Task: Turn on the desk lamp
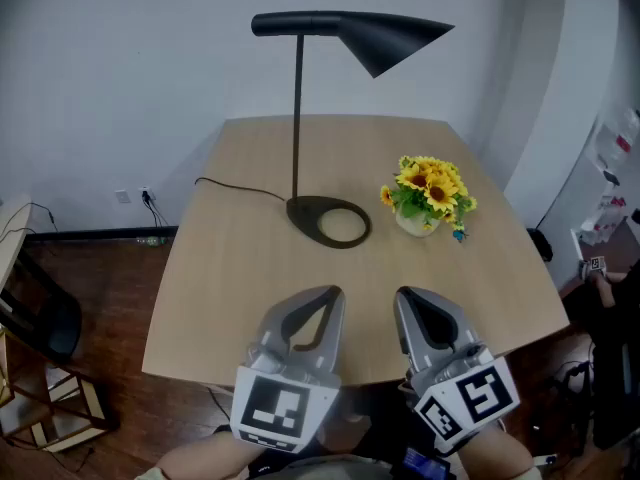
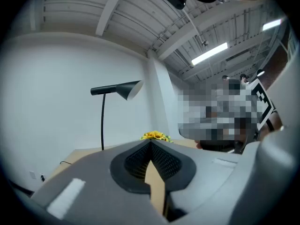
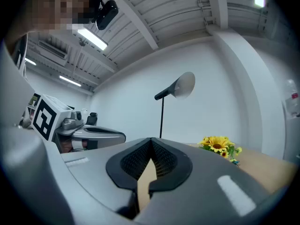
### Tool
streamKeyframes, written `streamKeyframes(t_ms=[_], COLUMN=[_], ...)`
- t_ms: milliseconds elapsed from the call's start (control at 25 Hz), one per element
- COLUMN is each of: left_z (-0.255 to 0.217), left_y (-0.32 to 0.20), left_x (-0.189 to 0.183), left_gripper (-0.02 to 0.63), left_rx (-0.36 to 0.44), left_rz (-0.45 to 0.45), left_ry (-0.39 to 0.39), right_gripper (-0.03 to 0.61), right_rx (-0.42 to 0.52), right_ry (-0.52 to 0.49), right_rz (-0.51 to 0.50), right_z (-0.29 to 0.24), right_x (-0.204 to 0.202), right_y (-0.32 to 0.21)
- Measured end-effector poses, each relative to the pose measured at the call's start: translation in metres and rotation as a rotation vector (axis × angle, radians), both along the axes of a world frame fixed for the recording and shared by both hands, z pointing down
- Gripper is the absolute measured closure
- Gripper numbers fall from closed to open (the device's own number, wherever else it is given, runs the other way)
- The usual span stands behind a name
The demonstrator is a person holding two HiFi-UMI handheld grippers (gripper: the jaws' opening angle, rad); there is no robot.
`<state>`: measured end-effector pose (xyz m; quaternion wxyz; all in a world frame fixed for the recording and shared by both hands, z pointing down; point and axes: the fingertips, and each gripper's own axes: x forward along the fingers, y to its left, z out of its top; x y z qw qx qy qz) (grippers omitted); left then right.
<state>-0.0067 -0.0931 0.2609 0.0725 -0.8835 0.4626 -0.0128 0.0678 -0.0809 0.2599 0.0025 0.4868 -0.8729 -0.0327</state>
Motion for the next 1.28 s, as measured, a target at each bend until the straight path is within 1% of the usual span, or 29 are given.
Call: streamKeyframes(t_ms=[360, 800, 960, 1280], left_z=[-0.008, 0.018, 0.023, 0.035], left_y=[-0.035, -0.102, -0.13, -0.178], left_x=[-0.008, -0.023, -0.029, -0.039], left_gripper=[0.62, 0.62, 0.62, 0.62], left_rx=[-0.014, -0.091, -0.113, -0.132], left_rz=[-0.015, -0.052, -0.05, -0.044], left_ry=[0.006, -0.013, -0.022, -0.063], right_gripper=[0.58, 0.58, 0.58, 0.58], right_rx=[-0.017, -0.041, -0.053, -0.086], right_ry=[0.003, 0.034, 0.045, 0.052], right_rz=[-0.015, -0.012, -0.009, -0.002], right_z=[-0.009, 0.001, 0.009, 0.031], right_x=[-0.019, -0.032, -0.036, -0.043], right_y=[-0.045, -0.109, -0.132, -0.174])
